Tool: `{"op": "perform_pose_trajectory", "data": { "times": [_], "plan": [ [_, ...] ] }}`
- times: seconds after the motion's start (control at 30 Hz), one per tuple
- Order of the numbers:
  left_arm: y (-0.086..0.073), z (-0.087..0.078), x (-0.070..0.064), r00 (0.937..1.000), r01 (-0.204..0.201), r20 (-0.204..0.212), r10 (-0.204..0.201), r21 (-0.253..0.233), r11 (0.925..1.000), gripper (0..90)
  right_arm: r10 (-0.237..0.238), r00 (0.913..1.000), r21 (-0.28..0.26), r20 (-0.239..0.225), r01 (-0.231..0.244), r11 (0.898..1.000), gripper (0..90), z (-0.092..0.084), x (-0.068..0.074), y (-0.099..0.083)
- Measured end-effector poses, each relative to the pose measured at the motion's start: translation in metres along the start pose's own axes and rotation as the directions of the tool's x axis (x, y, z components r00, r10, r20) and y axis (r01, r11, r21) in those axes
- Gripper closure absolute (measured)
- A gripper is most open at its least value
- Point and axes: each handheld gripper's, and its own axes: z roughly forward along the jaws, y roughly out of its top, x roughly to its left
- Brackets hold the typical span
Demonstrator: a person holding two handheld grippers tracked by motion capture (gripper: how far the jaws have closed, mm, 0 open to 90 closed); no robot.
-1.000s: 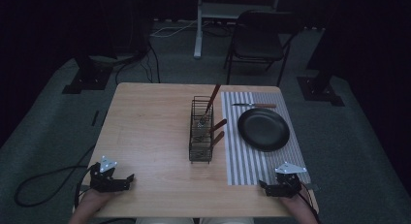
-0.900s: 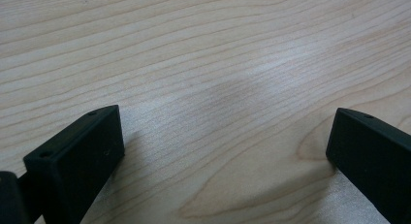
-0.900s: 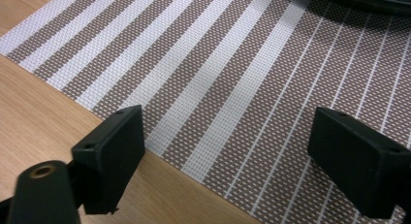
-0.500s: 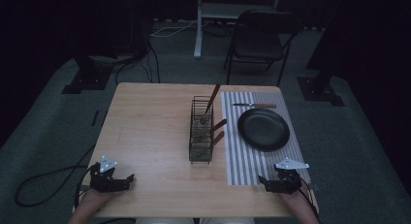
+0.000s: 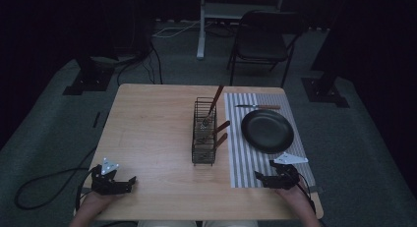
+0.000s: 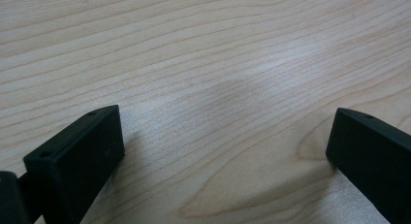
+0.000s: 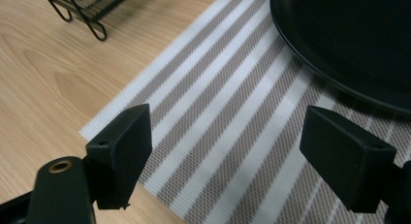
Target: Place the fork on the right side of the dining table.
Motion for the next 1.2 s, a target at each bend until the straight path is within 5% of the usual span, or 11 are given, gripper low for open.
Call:
{"op": "perform_pose_trajectory", "data": {
  "times": [1.2],
  "plan": [
    [0.0,0.0,0.0,1.0,-0.001,0.0,0.001,0.0,1.0,0.0,-0.061,0.9951,-0.087,-0.078,0.054,0.995,26.7,0.022,0.019,0.09]
  ]
}}
